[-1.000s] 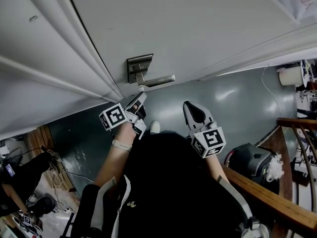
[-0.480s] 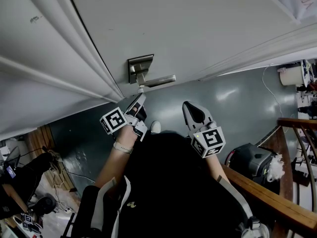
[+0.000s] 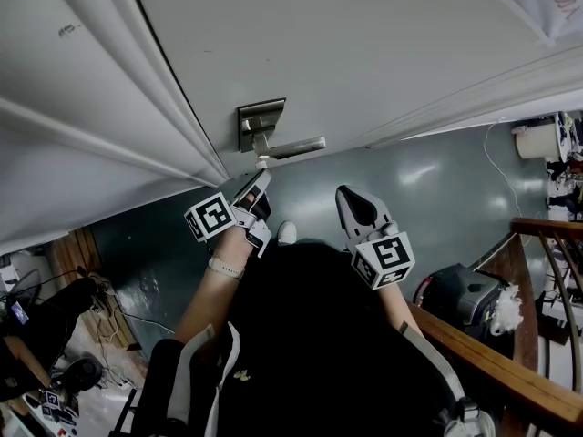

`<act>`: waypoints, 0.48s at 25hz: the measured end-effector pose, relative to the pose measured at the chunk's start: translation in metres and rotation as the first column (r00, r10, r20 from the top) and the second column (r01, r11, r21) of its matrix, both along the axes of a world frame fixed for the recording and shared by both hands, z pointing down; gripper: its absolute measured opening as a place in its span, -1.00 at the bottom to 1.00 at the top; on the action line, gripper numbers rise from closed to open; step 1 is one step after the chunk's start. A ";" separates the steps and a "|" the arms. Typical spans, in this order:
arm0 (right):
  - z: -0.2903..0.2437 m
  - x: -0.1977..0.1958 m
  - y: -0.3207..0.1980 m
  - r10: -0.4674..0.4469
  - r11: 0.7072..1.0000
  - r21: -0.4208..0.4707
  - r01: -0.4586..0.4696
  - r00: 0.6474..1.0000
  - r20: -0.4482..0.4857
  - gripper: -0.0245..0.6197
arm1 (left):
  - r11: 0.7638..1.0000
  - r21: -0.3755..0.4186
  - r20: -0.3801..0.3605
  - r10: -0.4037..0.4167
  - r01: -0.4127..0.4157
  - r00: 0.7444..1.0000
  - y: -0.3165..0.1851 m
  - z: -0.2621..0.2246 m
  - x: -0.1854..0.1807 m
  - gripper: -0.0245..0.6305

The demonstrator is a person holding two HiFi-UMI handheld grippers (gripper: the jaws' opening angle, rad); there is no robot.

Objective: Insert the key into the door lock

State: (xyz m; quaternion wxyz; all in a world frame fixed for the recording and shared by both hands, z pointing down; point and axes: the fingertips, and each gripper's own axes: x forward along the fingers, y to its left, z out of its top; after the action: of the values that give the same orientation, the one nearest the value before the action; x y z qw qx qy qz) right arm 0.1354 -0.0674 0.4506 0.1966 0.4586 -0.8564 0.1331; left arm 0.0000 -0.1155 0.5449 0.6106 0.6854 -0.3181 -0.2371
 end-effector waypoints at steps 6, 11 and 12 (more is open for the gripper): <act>0.000 -0.001 0.000 0.004 1.000 -0.006 -0.004 1.000 0.007 -0.87 | 1.000 -0.006 -0.003 0.010 -0.010 1.000 0.000 0.001 0.003 -0.85; 0.000 0.001 0.000 -0.002 1.000 0.000 0.002 1.000 -0.001 -0.87 | 1.000 0.000 0.009 0.013 -0.013 1.000 0.001 0.001 0.001 -0.85; 0.000 0.001 -0.001 -0.002 1.000 0.001 0.002 1.000 -0.002 -0.87 | 1.000 0.000 0.013 0.017 -0.017 1.000 0.001 0.001 0.001 -0.85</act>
State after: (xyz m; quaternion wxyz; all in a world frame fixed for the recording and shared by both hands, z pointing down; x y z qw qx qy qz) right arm 0.1359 -0.0679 0.4509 0.1974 0.4578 -0.8567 0.1322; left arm 0.0009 -0.1143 0.5462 0.6105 0.6895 -0.3165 -0.2274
